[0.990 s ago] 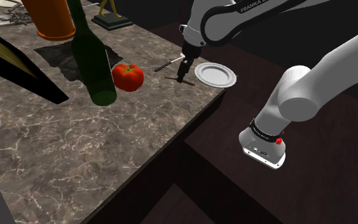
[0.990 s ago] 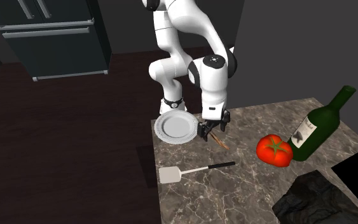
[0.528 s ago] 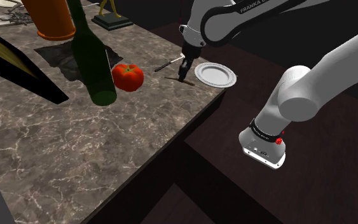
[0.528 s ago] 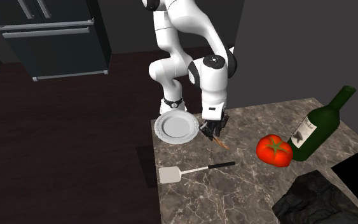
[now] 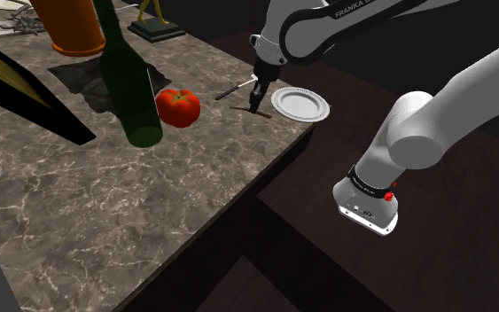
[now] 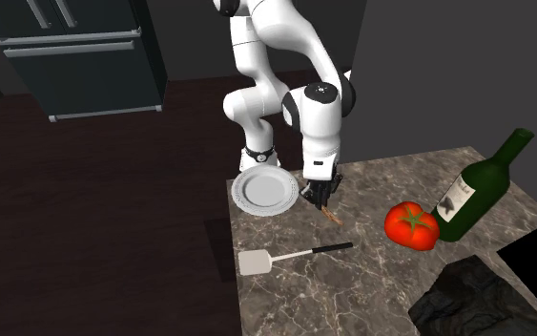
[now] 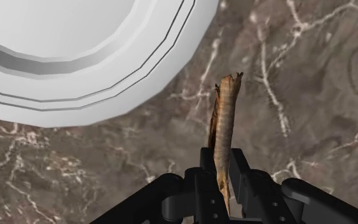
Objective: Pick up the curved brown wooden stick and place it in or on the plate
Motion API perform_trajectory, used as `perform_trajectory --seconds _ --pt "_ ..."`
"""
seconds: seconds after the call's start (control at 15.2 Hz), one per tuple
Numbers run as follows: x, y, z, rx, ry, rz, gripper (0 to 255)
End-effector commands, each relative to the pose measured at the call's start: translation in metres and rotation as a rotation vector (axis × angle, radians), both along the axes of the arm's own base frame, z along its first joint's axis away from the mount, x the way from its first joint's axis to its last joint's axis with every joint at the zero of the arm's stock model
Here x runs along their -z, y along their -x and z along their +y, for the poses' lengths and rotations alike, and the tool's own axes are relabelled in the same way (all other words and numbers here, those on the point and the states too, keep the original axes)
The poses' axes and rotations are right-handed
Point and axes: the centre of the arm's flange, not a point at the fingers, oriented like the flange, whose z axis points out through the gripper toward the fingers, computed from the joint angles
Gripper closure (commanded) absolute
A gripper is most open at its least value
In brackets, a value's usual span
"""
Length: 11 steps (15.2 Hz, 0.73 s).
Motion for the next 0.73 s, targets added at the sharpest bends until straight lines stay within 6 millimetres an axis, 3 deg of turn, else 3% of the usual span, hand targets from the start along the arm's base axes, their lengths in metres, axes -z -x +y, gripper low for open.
perform_trajectory --seconds 0.0,0.66 --pt "-0.005 0.000 0.000 0.000 0.000 0.001 255" --pt "-0.058 0.000 0.000 0.000 0.000 0.001 255"
